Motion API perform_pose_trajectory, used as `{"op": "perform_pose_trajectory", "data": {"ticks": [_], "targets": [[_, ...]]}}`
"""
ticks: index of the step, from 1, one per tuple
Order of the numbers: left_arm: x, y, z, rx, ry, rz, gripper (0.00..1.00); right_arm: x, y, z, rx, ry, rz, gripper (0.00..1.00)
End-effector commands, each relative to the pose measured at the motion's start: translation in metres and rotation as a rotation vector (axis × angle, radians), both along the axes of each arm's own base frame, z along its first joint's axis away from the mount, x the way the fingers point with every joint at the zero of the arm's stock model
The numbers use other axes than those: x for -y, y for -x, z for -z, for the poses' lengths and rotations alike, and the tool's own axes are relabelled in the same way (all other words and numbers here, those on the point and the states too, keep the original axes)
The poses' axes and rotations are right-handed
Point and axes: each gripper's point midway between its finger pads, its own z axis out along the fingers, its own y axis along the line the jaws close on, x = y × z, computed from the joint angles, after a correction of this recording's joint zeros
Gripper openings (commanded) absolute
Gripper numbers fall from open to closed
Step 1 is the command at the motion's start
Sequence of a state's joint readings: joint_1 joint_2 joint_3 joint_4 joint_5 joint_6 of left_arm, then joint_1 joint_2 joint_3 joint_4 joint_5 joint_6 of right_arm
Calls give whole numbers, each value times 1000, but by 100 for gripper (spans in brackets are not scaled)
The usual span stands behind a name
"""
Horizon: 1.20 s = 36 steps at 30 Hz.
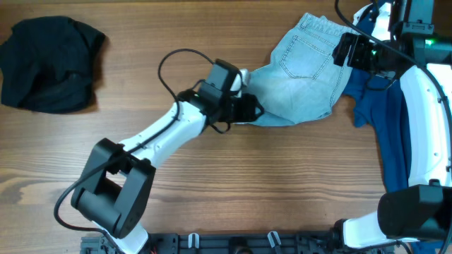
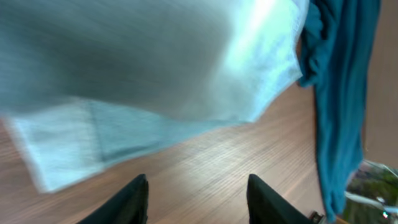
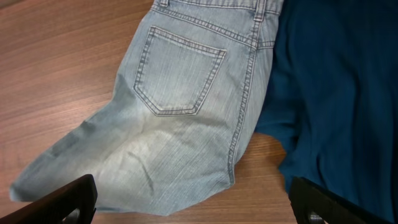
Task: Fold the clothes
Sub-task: 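Grasp the jeans leg end with the left gripper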
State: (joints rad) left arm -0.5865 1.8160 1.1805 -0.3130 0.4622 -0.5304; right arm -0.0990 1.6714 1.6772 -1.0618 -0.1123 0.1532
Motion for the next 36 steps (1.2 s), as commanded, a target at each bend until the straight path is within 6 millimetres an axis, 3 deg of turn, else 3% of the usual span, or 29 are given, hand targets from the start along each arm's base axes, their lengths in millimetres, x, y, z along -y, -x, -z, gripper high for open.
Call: {"op": "perform_pose_trajectory", "data": {"ticks": [1,3,5,9,13,19,25,30,36], "targets": [[25,15,10,-47,-23,-34,60,-5,-1,-18,49,-16,-15,100],[28,21,25,-90,-45,-46,71,-5,-1,-18,49,-16,-15,100],[24,30,44,-199,-72,-99,72,-6,0,-18,48,-20,-18,100],[21,40,49,-250,-92,-101,73,-12,-1,-19,54,-40,-51,100],[16,40,53,-265,-114,-128,84,-12,0,-18,51,-42,-52,100],[0,38,71,-323,-180,-226,89,-12,0,-18,50,-42,-53,100],[-14,19,86,-340,-179,-298,91,-12,0,-18,50,-43,-53,99],[-28,-13,82,-283,-135,-366,87,-13,1,-18,47,-46,-54,100],[-51,-32,83,-285,-130,-444,83,-13,1,-18,47,-46,-54,100]]}}
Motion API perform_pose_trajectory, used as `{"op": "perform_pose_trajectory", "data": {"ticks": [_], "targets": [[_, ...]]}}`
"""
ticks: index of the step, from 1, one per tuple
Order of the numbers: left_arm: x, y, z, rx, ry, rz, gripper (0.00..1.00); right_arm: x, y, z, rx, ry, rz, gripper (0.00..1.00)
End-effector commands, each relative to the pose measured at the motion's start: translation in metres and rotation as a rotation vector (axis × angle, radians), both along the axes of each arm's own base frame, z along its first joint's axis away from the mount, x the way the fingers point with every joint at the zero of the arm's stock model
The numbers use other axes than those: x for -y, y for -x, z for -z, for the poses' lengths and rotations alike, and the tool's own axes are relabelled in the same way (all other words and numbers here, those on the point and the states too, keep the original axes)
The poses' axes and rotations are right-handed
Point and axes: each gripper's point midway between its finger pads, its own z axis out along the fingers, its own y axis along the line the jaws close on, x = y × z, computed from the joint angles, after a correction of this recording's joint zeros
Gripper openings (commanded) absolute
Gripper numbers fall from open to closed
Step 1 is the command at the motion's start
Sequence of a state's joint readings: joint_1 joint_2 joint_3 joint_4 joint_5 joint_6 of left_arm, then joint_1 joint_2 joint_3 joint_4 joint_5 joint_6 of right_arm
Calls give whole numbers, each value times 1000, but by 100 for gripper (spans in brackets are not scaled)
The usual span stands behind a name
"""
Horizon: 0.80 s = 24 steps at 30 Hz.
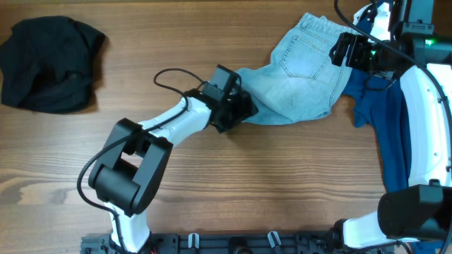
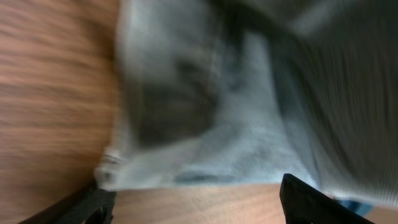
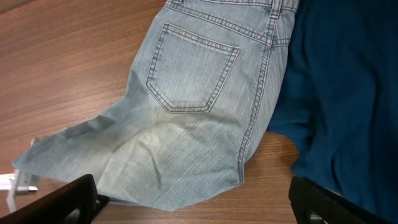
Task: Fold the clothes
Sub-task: 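Grasp the jeans leg end with the left gripper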
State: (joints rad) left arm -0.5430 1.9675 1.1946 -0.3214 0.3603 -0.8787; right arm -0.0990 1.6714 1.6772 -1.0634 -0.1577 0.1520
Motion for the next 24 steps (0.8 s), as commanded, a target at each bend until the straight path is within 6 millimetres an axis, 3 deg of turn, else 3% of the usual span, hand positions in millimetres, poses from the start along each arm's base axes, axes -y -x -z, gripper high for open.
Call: {"op": "perform_pose_trajectory", "data": {"ticks": [1,2,7,12,16,20,24], "targets": [[-25,-15,16,-3,-63,-77,81,-5,1,-17,46,-7,-30,100],[-27,-19,15,6,-61,-87,77,-5,1,-17,46,-8,-30,100],[-19,-25,10,39,-27,-77,77,-5,1,-17,46,-7,-30,100],[12,-13,11,68,-6,-8,74,-5,1,-17,46,-8,-30,100],[30,2,28,39,-8,20,72,-5,2,-16,38,-8,-30,100],[34,7,32,25,-11,23,15,-6,3,-16,32,-10,-30,100],[31,3,32,27,-11,14,14,-6,4,-15,28,-12,-31,100]]}}
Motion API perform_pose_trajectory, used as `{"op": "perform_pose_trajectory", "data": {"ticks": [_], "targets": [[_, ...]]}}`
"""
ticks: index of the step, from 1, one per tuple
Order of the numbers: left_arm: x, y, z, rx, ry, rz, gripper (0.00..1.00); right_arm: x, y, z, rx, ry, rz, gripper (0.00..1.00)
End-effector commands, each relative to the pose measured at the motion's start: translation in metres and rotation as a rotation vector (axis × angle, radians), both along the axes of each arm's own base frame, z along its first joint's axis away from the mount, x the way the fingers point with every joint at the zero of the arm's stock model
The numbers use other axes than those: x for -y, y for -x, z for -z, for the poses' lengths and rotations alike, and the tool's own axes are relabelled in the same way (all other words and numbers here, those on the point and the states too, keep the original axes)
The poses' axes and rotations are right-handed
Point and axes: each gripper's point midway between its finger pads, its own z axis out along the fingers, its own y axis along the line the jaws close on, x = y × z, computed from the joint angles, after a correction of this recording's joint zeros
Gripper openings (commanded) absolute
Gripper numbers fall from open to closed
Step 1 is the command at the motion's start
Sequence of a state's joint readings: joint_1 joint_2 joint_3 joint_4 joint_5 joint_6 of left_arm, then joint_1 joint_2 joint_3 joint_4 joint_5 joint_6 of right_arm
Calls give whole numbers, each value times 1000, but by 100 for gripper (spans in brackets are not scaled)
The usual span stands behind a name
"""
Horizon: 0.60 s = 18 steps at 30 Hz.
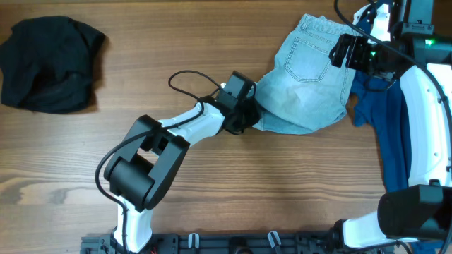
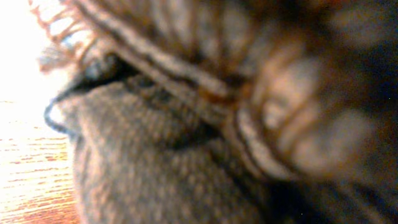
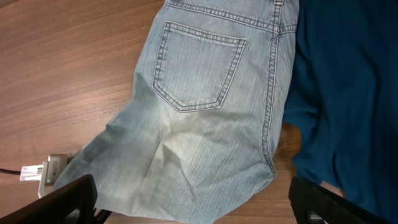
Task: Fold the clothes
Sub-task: 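Grasp the jeans leg end with the left gripper, then pull the jeans leg leftward with the left gripper to stretch them flat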
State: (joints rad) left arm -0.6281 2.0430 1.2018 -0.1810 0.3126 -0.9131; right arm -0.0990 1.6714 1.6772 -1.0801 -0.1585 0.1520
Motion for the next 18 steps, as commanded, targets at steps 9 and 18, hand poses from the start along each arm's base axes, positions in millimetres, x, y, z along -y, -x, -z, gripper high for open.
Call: {"op": "perform_pose_trajectory", "data": {"ticks": [9,18], "targets": [[-26,-2,16,-24,-107,-73,4,-6,2,-16,37,-11,-31,100],[-71,-4,-46,74,-239,-153,4,-6,1,-17,45,-10,-31,100]]}}
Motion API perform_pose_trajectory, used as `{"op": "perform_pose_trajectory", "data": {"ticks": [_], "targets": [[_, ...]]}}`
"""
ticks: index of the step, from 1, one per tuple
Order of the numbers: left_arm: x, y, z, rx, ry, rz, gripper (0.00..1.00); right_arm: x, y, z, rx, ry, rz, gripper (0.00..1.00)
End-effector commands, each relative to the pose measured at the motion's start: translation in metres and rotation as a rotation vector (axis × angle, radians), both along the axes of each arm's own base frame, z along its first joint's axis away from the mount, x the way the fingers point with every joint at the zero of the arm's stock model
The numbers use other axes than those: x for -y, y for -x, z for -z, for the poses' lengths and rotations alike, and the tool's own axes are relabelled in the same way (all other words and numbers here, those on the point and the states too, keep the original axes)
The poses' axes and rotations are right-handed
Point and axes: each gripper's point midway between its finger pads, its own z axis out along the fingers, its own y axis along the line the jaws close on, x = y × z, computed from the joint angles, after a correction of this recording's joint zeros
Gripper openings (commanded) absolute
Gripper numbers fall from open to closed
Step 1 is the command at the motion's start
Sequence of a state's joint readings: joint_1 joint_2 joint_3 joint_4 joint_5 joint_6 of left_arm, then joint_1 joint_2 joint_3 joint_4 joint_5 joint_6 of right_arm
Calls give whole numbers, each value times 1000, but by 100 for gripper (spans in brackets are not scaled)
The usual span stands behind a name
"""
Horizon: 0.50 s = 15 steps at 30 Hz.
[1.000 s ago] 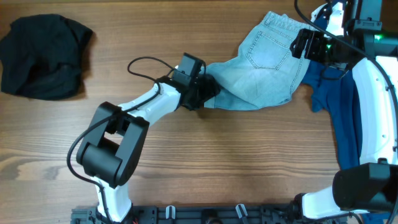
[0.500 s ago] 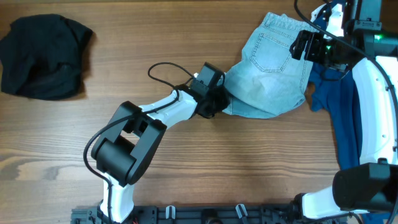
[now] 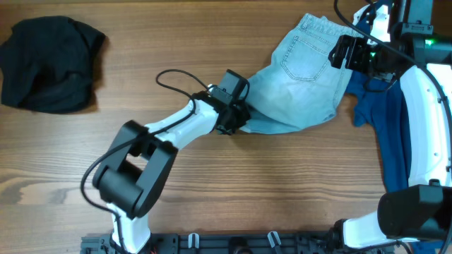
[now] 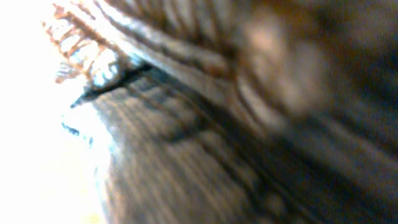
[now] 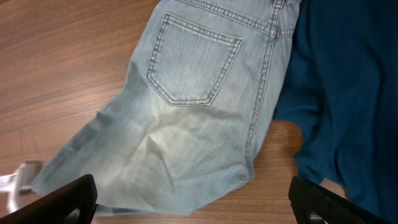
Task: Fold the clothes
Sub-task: 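Pull the jeans leg leftward with the left gripper to stretch them flat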
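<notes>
Light blue jeans [image 3: 300, 77] lie at the back right of the table, back pocket up [image 5: 193, 62]. My left gripper [image 3: 235, 118] sits at their left hem. Blurred denim and a frayed hem [image 4: 186, 155] fill the left wrist view and hide the fingers; the cloth has followed the gripper, so it reads as shut on it. My right gripper [image 3: 345, 51] hovers over the waistband end, open wide [image 5: 193, 208], holding nothing. A dark blue garment [image 3: 388, 120] lies partly under the jeans' right side [image 5: 348, 81].
A crumpled black garment [image 3: 49, 63] lies at the back left corner. The left arm's cable [image 3: 176, 77] loops over the wood beside the wrist. The wooden table [image 3: 282, 190] shows bare in front of the jeans.
My left gripper has shifted a little to the left, and the jeans' hem and lower corner have shifted left with it. The right gripper has stayed open in the same place.
At first my left gripper was open at the jeans' left hem, with cloth above the fingers. Then it stood open against the hem. Later denim filled its view and the hem was bunched to the right. Now the hem is drawn back left.
</notes>
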State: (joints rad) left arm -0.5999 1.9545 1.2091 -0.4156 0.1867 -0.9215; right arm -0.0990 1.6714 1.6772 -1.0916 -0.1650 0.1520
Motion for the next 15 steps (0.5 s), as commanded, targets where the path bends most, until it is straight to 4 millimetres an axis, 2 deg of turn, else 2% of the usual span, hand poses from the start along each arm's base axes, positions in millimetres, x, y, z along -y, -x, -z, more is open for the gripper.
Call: {"op": "perform_pose_trajectory", "data": {"ticks": [1,5,8,11,15], "targets": [[-27,-14,-46,151,-88,-57,4,-4,-2,-18,56,-4,-28,100],[-54,-16,-82,245,-170,-118,4,-4,-2,-19,58,-4,-27,100],[-78,-12,-99,273,-239,-161,4,-4,-3,-19,63,-4,-28,100],[-96,-3,-104,245,-284,-181,4,-8,-4,-21,70,-23,-39,100],[-122,8,-97,177,-354,-244,4,-8,-5,-21,73,-25,-40,100]]}}
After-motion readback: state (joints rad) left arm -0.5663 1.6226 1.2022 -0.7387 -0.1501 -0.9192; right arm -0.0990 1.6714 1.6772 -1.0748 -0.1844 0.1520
